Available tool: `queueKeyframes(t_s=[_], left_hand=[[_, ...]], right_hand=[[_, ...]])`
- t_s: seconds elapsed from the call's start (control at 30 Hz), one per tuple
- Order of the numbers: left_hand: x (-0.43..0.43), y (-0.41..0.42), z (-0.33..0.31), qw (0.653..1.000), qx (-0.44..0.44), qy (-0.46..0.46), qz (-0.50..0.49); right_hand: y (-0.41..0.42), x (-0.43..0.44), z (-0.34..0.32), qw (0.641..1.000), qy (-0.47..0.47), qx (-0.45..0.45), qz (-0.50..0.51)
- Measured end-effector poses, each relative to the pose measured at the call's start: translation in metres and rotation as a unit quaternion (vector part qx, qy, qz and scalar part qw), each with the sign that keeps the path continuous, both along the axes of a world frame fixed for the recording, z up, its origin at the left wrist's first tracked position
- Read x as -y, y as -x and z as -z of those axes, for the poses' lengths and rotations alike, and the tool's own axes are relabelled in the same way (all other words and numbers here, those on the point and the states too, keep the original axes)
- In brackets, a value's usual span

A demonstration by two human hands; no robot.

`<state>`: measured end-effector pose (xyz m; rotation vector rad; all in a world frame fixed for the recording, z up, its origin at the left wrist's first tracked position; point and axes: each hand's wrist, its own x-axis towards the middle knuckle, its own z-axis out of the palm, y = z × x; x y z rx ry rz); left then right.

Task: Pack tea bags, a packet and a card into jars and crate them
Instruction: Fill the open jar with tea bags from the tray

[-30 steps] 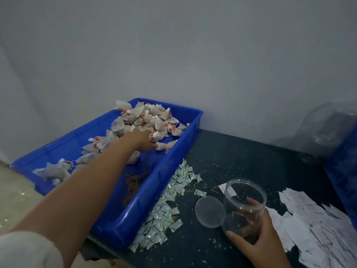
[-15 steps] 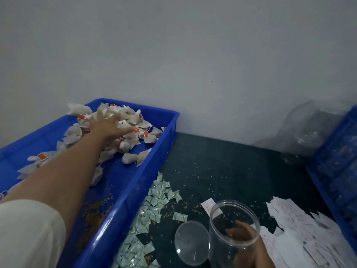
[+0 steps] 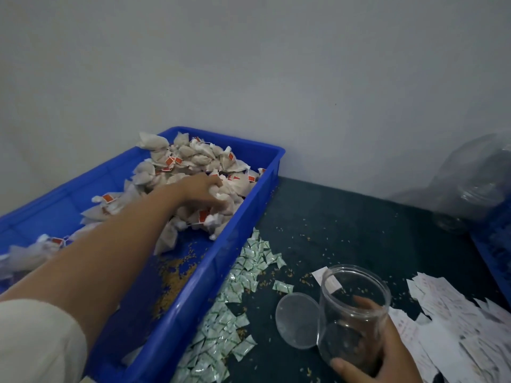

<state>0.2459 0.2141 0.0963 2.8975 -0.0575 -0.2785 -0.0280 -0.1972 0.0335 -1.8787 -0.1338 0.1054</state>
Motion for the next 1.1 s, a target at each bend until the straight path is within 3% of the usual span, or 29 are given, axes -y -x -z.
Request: queueKeyframes(t_s=[0.3,0.4,0.5,0.67,0.83,0.97,1.1], left_hand=[[0.019,0.070,-0.022,0.978,-0.063,-0.186,0.062],[0.014,0.098,-0.036,0.983,-0.120,-0.130,0.053],[0.009,0.124,-0.045,0.989,-0.109,-0.087,0.046],[0.011,0.157,-0.042,0.997,0.072,-0.018,-0.026],[0.026,0.172,-0.049,0.958,0.261,0.065,-0.102],[0.023,0.168,-0.057,0.947,0.234,0.164,-0.149],[0.021,0.162,-0.048,0.975,0.122,0.079,-0.168]], right_hand=[[0.011,0.003,0.007,0.998,0.037,0.048,-0.002],[0.010,0.007,0.008,0.998,0.047,0.048,0.004],[0.009,0.010,0.014,0.998,0.040,0.052,0.006],[0.010,0.011,0.018,0.996,0.049,0.074,0.008],[0.012,0.009,0.019,0.996,0.037,0.080,0.012],[0.012,0.009,0.019,0.996,0.035,0.086,0.008],[0.010,0.009,0.021,0.996,0.036,0.087,0.013]])
